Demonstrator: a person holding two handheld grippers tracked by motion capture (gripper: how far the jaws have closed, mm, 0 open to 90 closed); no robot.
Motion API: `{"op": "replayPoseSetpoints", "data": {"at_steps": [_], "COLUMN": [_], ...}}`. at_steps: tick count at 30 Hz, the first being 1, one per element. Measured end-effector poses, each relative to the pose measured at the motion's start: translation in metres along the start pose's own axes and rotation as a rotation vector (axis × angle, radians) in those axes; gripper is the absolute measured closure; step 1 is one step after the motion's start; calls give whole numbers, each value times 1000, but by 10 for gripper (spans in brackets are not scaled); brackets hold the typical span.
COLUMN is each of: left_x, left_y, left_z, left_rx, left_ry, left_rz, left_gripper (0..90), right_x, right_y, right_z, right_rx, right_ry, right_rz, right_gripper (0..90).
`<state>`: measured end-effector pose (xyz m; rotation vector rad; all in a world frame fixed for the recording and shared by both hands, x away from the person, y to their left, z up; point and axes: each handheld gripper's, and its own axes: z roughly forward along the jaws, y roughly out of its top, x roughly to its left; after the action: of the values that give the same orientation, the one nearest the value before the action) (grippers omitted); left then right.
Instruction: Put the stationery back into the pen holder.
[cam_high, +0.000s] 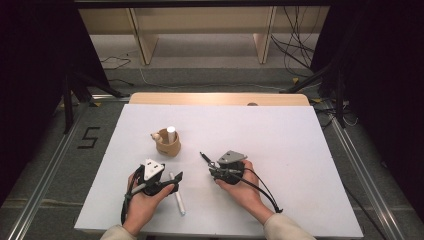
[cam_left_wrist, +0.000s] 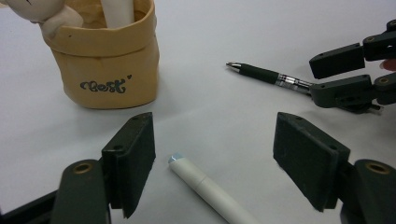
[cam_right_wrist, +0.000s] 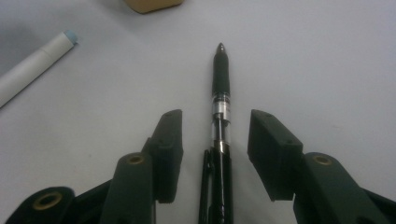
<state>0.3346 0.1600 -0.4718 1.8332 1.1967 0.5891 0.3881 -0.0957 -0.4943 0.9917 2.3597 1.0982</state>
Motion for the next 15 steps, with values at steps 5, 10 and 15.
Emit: {"op": "replayPoseSetpoints", "data": {"at_steps": [5,10,15], "left_x": [0,0,0], "left_y": [0,0,0], "left_z": [0,0,0], "left_rx": [-4,-4,-3], "left_ry": [2,3,3], "left_rz": [-2,-3,-2], "left_gripper": [298,298,298], "right_x": [2,3,5], "right_y": [2,4,5], "right_z": [3,6,8], "right_rx": [20,42,51], "right_ry": [-17,-31,-32], "right_rz": [11,26,41], "right_gripper": [569,580,588]}}
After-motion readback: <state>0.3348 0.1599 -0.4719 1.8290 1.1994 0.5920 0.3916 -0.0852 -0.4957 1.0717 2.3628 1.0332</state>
